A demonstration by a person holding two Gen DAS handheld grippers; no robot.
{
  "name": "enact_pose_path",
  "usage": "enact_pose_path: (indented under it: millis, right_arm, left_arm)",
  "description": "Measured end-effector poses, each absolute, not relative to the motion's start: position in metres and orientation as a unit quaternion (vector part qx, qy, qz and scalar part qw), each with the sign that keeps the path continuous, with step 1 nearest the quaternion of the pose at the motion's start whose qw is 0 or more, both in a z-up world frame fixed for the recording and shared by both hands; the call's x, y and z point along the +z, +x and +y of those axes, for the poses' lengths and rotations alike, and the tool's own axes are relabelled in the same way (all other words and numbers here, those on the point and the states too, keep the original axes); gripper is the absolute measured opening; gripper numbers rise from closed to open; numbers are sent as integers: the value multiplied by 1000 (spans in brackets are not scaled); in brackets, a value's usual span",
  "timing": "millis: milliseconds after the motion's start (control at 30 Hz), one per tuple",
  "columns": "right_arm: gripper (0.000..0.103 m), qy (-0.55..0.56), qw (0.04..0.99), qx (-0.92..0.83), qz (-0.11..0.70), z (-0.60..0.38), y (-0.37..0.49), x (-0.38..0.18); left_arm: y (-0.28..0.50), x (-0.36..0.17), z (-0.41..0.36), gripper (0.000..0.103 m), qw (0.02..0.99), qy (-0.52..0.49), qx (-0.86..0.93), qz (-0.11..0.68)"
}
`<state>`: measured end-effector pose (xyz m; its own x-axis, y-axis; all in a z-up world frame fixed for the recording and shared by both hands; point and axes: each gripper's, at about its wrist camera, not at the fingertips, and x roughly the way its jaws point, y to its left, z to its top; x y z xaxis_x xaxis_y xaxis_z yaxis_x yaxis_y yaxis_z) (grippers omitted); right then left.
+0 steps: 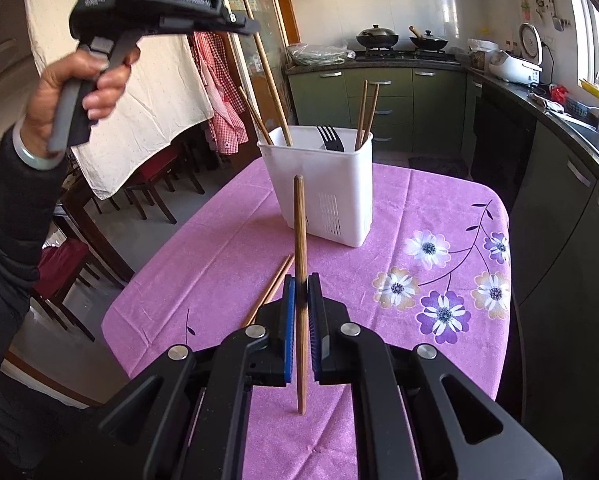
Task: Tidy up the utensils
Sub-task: 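Open left gripper then right gripper to release chopsticks in the caddy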
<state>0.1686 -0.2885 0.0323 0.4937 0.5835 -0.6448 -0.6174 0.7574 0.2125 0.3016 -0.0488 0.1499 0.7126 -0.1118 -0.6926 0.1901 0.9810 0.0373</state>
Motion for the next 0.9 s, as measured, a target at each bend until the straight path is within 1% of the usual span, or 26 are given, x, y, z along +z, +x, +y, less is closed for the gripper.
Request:
enact_pose_path:
  millis: [67,133,167,200,333,367,400,467,600,700,800,900]
  right_arm:
    - [7,-13,868,349,353,-290,173,44]
    - [7,4,875,349,336,-293,180,59]
    - [7,12,879,347,328,-294,184,68]
    - [7,18,882,347,319,-295,188,77]
    - [7,32,887,353,297,-289,211,114]
    - [7,36,887,356,294,-287,218,123]
    - [7,40,888,355,289,-285,226,132]
    - [7,48,892,353,278,-281,242,151]
    - [7,76,898,344,263,-274,276,181]
    - [7,84,904,328,263,-267,300,190]
    - [7,72,912,300,269,-257,320,186]
    - [7,64,915,285,280,-246,336,169]
  left_arm:
    - [307,132,-46,6,917,52,-81,387]
    - [307,119,-45,16,913,52,-83,397]
    - [306,114,-44,31,913,52,-82,397]
    - [304,111,-44,41,914,54,-79,394]
    - [286,116,-41,42,922,56,-83,374]
    - [278,119,-38,47,924,49,-87,369]
    - [269,122,-37,53,926,44,-90,364]
    - [252,127,-33,60,932,42,-88,350]
    - [217,121,-26,66,934,43,-84,345]
    - [199,104,-22,66,926,45,-84,365]
    - [186,83,-17,66,917,50,-82,386]
    - [177,63,-13,66,910,43,-86,404]
